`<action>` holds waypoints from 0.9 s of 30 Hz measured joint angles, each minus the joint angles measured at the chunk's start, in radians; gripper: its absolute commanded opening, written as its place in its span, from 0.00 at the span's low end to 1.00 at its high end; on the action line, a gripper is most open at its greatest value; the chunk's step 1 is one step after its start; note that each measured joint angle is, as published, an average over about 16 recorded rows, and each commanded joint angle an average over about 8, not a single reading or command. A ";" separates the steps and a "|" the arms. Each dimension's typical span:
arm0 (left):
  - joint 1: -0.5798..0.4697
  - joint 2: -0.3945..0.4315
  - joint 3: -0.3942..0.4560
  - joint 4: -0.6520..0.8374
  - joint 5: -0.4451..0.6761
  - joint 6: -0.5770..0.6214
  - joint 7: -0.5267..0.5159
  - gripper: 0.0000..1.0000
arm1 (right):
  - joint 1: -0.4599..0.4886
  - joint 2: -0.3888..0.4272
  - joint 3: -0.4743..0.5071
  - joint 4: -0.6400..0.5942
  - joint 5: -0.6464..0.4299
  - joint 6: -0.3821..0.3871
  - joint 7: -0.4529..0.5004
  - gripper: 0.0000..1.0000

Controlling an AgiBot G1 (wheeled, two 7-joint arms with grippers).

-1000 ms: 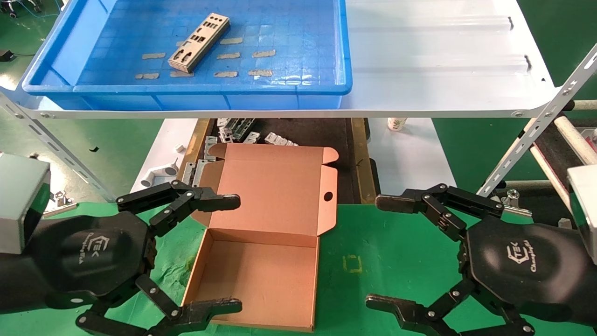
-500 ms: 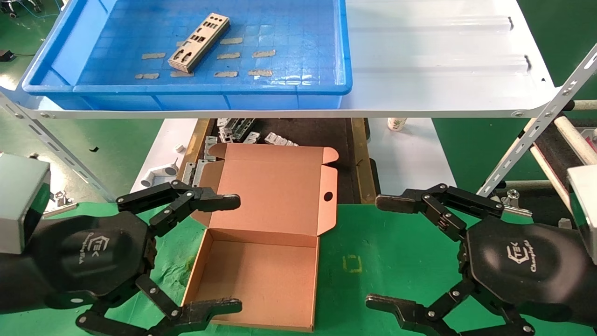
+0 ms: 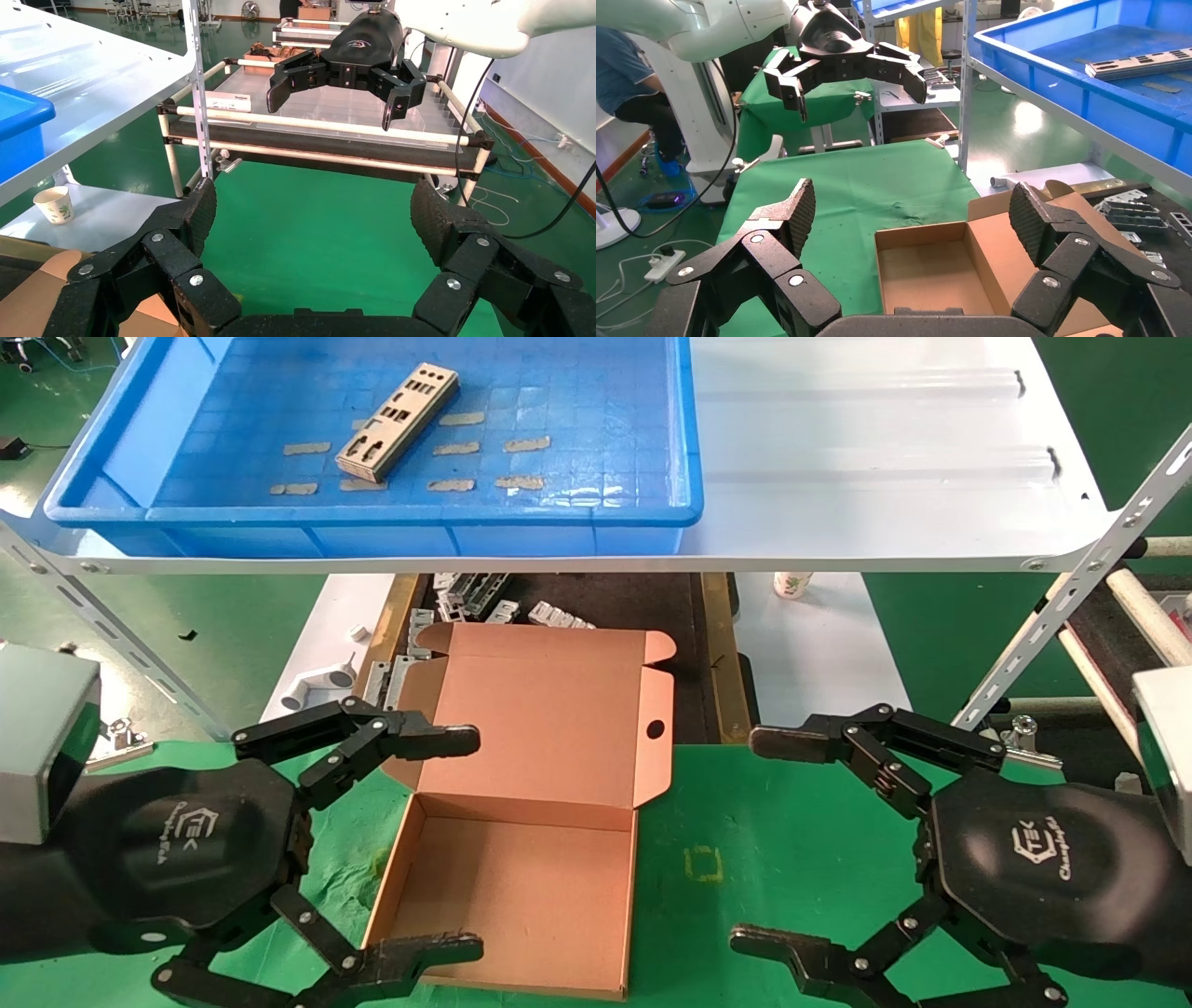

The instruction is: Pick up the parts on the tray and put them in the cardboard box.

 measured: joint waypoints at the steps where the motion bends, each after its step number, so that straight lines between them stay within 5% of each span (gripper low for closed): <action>1: 0.000 0.000 0.000 0.000 0.000 0.000 0.000 1.00 | 0.000 0.000 0.000 0.000 0.000 0.000 0.000 1.00; 10: -0.002 0.001 -0.001 0.002 0.001 -0.004 0.000 1.00 | 0.000 0.000 0.000 0.000 0.000 0.000 0.000 1.00; 18: -0.053 0.040 0.005 0.037 0.040 -0.066 0.003 1.00 | 0.000 0.000 0.000 0.000 0.000 0.000 0.000 0.00; 27: -0.210 0.131 0.034 0.174 0.155 -0.197 0.004 1.00 | 0.000 0.000 0.000 0.000 0.000 0.000 0.000 0.00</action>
